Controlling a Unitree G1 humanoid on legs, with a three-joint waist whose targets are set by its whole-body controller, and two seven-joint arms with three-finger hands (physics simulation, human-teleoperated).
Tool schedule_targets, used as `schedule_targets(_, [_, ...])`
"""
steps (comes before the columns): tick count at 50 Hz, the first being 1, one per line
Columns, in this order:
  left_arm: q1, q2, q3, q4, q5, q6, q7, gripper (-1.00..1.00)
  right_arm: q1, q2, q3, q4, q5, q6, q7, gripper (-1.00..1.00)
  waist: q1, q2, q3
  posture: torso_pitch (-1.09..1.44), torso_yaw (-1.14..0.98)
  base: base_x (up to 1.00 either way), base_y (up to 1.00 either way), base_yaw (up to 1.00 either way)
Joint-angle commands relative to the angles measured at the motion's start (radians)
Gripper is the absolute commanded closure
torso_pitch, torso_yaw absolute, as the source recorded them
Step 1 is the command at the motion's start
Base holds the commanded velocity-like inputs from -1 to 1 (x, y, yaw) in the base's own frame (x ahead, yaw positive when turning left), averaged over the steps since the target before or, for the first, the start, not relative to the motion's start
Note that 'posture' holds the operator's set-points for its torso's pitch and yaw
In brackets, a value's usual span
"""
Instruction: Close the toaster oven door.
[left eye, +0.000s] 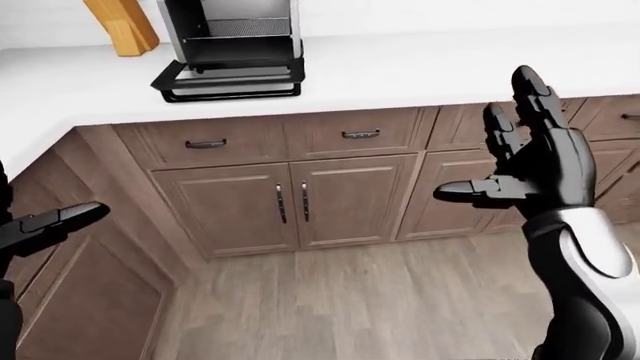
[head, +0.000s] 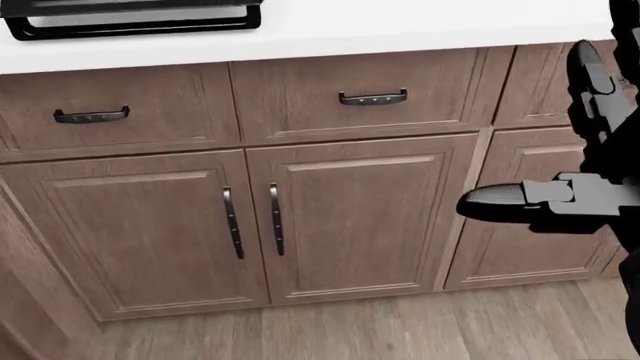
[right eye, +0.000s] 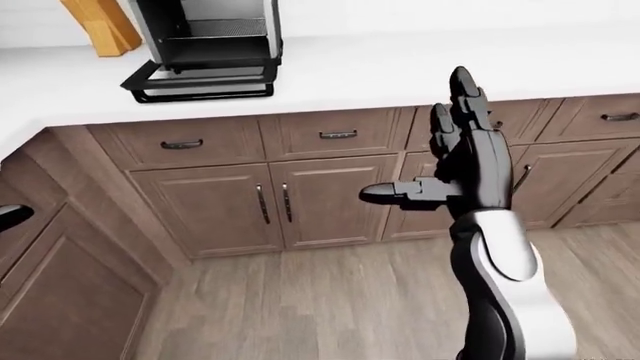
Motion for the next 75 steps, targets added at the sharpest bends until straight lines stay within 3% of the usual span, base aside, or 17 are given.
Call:
schedule_targets(1, [-0.010,0.006,-0.009,-0.027,0.006,-0.038,-0.006,-1.00,-0.019,-0.012,-0.009,-0.019,0.001,-0.026,-0.007,-1.00,-0.002,0.004,-0.011,0.00,0.00,0.06,0.00,0.00])
schedule_targets(5, [-0.015,0.011,-0.002,-0.031,0.000,-0.026,-0.006,-1.00,-0.024,-0.016,-0.011,-0.024,0.009,-0.019,-0.013,-1.00,-0.002,-0.086,-0.034,0.00,0.00,0.07,0.00,0.00])
schedule_targets(6, [-0.015,0.011,-0.002,-0.031,-0.001,-0.026,-0.005,-1.00,-0.021,-0.016,-0.009,-0.022,0.007,-0.022,-0.013,-1.00,-0.010,-0.032,-0.022,0.00,0.00,0.06,0.00,0.00])
schedule_targets(11, [-0.013,0.011,0.000,-0.035,-0.001,-0.026,-0.005,-1.00,-0.020,-0.018,-0.011,-0.022,0.008,-0.022,-0.012,-1.00,-0.006,-0.027,-0.021,0.00,0.00,0.07,0.00,0.00])
schedule_targets(15, [-0.012,0.011,0.002,-0.035,-0.001,-0.026,-0.005,-1.00,-0.021,-0.018,-0.012,-0.022,0.010,-0.021,-0.014,-1.00,-0.009,0.023,-0.007,0.00,0.00,0.07,0.00,0.00])
schedule_targets(17, [-0.011,0.011,0.004,-0.035,-0.002,-0.025,-0.005,-1.00,-0.021,-0.018,-0.010,-0.024,0.010,-0.019,-0.015,-1.00,-0.013,0.081,-0.019,0.00,0.00,0.07,0.00,0.00])
schedule_targets(26, [-0.012,0.013,0.007,-0.037,-0.004,-0.022,-0.005,-1.00,-0.023,-0.018,-0.010,-0.029,0.013,-0.012,-0.018,-1.00,-0.003,0.015,-0.011,0.00,0.00,0.06,0.00,0.00])
schedule_targets(30, [-0.012,0.015,0.010,-0.038,-0.006,-0.020,-0.004,-1.00,-0.022,-0.018,-0.011,-0.033,0.014,-0.009,-0.018,-1.00,-0.001,-0.075,-0.029,0.00,0.00,0.07,0.00,0.00])
schedule_targets(31, [-0.012,0.016,0.010,-0.038,-0.006,-0.020,-0.004,-1.00,-0.022,-0.018,-0.011,-0.033,0.014,-0.009,-0.018,-1.00,-0.009,-0.037,-0.019,0.00,0.00,0.07,0.00,0.00])
schedule_targets(39, [-0.016,0.022,0.016,-0.042,-0.015,-0.011,0.001,-1.00,-0.030,-0.020,-0.013,-0.042,0.021,0.005,-0.025,-1.00,-0.007,0.008,-0.007,0.00,0.00,0.06,0.00,0.00])
schedule_targets(42, [-0.018,0.026,0.019,-0.042,-0.020,-0.007,0.003,-1.00,-0.035,-0.023,-0.013,-0.043,0.025,0.008,-0.027,-1.00,-0.013,0.082,-0.019,0.00,0.00,0.07,0.00,0.00])
schedule_targets(51, [-0.015,0.028,0.022,-0.039,-0.022,-0.011,0.003,-1.00,-0.036,-0.027,-0.013,-0.046,0.029,0.013,-0.028,-1.00,-0.004,0.019,-0.011,0.00,0.00,0.07,0.00,0.00])
schedule_targets(55, [-0.016,0.030,0.023,-0.038,-0.024,-0.010,0.003,-1.00,-0.032,-0.027,-0.013,-0.048,0.028,0.010,-0.026,-1.00,-0.001,-0.072,-0.027,0.00,0.00,0.07,0.03,0.00])
schedule_targets(65, [-0.017,0.033,0.024,-0.040,-0.027,-0.007,0.007,-1.00,-0.033,-0.026,-0.015,-0.048,0.028,0.011,-0.026,-1.00,-0.010,0.017,-0.005,0.00,0.00,0.07,0.04,0.00])
schedule_targets(68, [-0.016,0.034,0.027,-0.043,-0.030,-0.004,0.007,-1.00,-0.036,-0.027,-0.019,-0.049,0.032,0.015,-0.028,-1.00,-0.013,0.105,-0.029,0.00,0.00,0.07,0.04,0.00])
schedule_targets(69, [-0.016,0.035,0.028,-0.044,-0.031,-0.003,0.007,-1.00,-0.036,-0.028,-0.018,-0.048,0.032,0.014,-0.029,-1.00,-0.002,0.057,-0.014,0.00,0.00,0.07,0.04,0.00])
schedule_targets(75, [-0.014,0.035,0.031,-0.047,-0.033,-0.001,0.007,-1.00,-0.035,-0.029,-0.019,-0.052,0.035,0.017,-0.030,-1.00,-0.003,0.032,-0.013,0.00,0.00,0.07,0.04,0.00])
